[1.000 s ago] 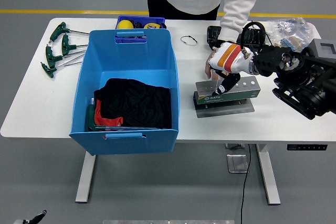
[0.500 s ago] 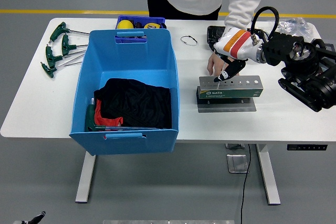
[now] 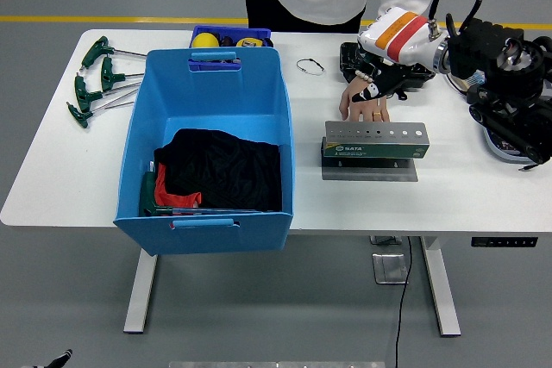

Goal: Lift tool from toolbox,place it in box,lift tool from toolbox,place it in box

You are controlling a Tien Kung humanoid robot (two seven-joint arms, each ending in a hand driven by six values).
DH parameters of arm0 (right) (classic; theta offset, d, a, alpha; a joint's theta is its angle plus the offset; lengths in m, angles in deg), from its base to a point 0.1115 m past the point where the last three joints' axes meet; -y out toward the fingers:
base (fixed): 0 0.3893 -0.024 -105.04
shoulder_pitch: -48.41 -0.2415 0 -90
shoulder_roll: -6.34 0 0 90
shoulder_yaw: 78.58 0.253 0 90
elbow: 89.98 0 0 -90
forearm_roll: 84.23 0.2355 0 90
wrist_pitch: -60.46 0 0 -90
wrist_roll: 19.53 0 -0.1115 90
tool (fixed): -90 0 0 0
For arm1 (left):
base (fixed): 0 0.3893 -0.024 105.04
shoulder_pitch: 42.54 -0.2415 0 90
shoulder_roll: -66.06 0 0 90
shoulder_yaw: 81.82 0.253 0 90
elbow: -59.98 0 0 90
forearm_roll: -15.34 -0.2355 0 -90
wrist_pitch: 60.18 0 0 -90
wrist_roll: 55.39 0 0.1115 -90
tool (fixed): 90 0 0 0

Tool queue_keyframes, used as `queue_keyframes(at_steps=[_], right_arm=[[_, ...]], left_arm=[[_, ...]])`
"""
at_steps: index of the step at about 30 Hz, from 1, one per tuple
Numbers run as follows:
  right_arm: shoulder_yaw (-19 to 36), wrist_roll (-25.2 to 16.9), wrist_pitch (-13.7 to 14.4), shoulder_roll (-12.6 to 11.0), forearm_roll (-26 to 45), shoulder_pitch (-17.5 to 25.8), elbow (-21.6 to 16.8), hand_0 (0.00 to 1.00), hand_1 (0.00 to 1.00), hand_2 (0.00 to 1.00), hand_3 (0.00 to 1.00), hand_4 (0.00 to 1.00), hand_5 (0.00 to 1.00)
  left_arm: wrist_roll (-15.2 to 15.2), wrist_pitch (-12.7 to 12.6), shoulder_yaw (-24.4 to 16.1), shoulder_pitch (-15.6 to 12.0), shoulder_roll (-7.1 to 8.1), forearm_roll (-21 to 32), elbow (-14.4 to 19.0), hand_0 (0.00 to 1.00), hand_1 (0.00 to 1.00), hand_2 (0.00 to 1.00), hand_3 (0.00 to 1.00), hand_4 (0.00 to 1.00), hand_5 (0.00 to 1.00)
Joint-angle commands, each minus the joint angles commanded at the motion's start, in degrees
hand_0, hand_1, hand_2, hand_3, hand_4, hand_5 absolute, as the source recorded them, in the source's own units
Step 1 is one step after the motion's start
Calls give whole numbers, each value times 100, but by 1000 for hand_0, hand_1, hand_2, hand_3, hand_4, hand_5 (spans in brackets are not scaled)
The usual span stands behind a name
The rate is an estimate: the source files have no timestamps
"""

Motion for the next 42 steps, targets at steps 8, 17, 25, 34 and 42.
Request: queue_keyframes(at_steps=[8,17,25,34,42], right_arm=[[329,167,-74,-93,169,-159,-510,70,53,83,79,998,770],[569,417,-347,27,355,-357,-1349,67,53,83,79,998,773],[373,587,-539,375,457,-615,-2170,64,55,84,78,995,757],[33,612,-627,1010,612,-750,-2249,64,55,85,80,996,754],[-340,505,-831,1338,605,-850,-2074,224,284,377,443,998,734]], left_arm=[[2,13,-53,-17,10,-49,0,731,649,736,747,772,737],[-34,26,-296,-29,-9,-312,0,732,649,736,747,772,737],[-62,19,-476,-3,-30,-505,0,731,650,736,747,773,739],[-61,31,-419,21,-13,-487,0,731,650,736,747,774,740],[-83,25,-472,27,5,-594,0,728,645,733,747,773,739]])
